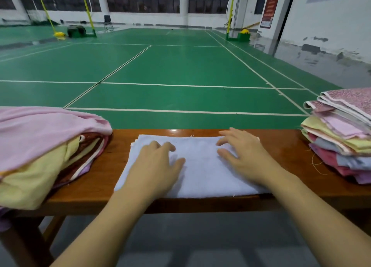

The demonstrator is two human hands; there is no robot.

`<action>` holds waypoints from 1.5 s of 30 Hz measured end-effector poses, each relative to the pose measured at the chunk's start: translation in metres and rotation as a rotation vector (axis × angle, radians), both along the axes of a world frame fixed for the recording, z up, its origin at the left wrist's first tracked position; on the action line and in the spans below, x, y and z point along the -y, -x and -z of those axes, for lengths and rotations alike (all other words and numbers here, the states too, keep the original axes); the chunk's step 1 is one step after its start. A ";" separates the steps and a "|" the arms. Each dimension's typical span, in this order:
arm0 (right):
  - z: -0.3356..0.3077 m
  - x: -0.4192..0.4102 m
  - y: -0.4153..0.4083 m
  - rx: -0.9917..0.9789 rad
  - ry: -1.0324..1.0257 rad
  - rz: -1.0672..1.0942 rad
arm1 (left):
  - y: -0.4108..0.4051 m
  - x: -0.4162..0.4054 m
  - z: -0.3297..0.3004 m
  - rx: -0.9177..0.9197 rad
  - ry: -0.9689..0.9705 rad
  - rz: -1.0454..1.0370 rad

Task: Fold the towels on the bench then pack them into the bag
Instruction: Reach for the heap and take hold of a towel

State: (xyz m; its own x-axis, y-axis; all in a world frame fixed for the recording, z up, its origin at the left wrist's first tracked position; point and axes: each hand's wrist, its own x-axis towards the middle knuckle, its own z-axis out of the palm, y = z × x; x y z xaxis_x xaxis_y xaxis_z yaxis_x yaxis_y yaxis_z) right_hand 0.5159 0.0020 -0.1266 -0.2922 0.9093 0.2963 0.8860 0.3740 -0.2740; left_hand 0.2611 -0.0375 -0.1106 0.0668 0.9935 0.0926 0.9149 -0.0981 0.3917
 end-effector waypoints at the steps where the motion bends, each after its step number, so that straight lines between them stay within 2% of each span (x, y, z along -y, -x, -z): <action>1: 0.003 0.000 0.006 0.030 0.073 -0.059 | -0.009 0.006 0.002 -0.069 0.076 0.007; 3: 0.007 -0.002 0.013 0.082 0.208 -0.089 | -0.022 0.014 0.007 -0.230 0.161 -0.010; 5: 0.009 -0.002 0.016 0.084 0.291 -0.076 | -0.028 0.016 0.011 -0.290 0.190 -0.043; 8: 0.006 -0.001 0.019 0.096 0.324 -0.045 | -0.032 0.012 0.015 -0.277 0.203 -0.074; 12: 0.001 0.010 0.025 0.212 0.346 0.040 | -0.025 -0.015 0.022 -0.232 0.187 -0.038; 18: -0.021 0.032 0.037 0.402 0.357 0.145 | 0.010 -0.066 0.023 -0.207 0.113 0.257; 20: -0.025 0.034 0.040 0.381 0.338 0.158 | 0.013 -0.067 0.016 -0.200 0.053 0.250; 22: -0.023 0.029 0.040 0.314 0.180 0.113 | 0.008 -0.055 0.008 -0.231 -0.019 0.123; 24: -0.017 0.018 0.040 0.221 0.070 -0.022 | -0.002 -0.037 0.005 -0.252 -0.001 -0.034; 26: -0.008 0.008 0.041 0.136 0.161 -0.132 | -0.012 -0.022 0.010 -0.226 0.108 -0.094; 28: -0.002 0.004 0.043 0.133 0.292 -0.143 | -0.016 -0.023 0.021 -0.226 0.185 -0.054; 30: 0.000 0.006 0.045 0.168 0.310 -0.087 | -0.013 -0.035 0.026 -0.206 0.222 0.037; 33: -0.006 0.013 0.051 0.224 0.277 0.012 | 0.001 -0.053 0.024 -0.159 0.175 0.184; 35: -0.012 0.016 0.051 0.129 0.261 0.089 | 0.010 -0.055 0.021 -0.065 0.125 0.224; 37: -0.017 0.014 0.043 0.038 0.208 0.274 | 0.015 -0.049 0.017 0.067 0.005 0.107; 39: -0.022 0.012 0.031 0.101 0.236 0.467 | 0.018 -0.042 0.012 0.044 -0.106 -0.120; 41: -0.022 0.011 0.027 0.093 0.343 0.508 | 0.021 -0.038 0.012 -0.080 -0.057 -0.262; 45: -0.018 0.014 0.036 0.030 0.392 0.444 | 0.017 -0.034 0.016 -0.145 0.123 -0.200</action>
State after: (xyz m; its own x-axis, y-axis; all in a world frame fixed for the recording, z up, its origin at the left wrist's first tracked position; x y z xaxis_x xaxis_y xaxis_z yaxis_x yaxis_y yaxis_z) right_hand 0.4795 -0.0123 -0.1082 0.1377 0.9865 -0.0888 0.9442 -0.1578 -0.2892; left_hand 0.2444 -0.0031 -0.1269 -0.1278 0.9915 -0.0253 0.9586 0.1300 0.2533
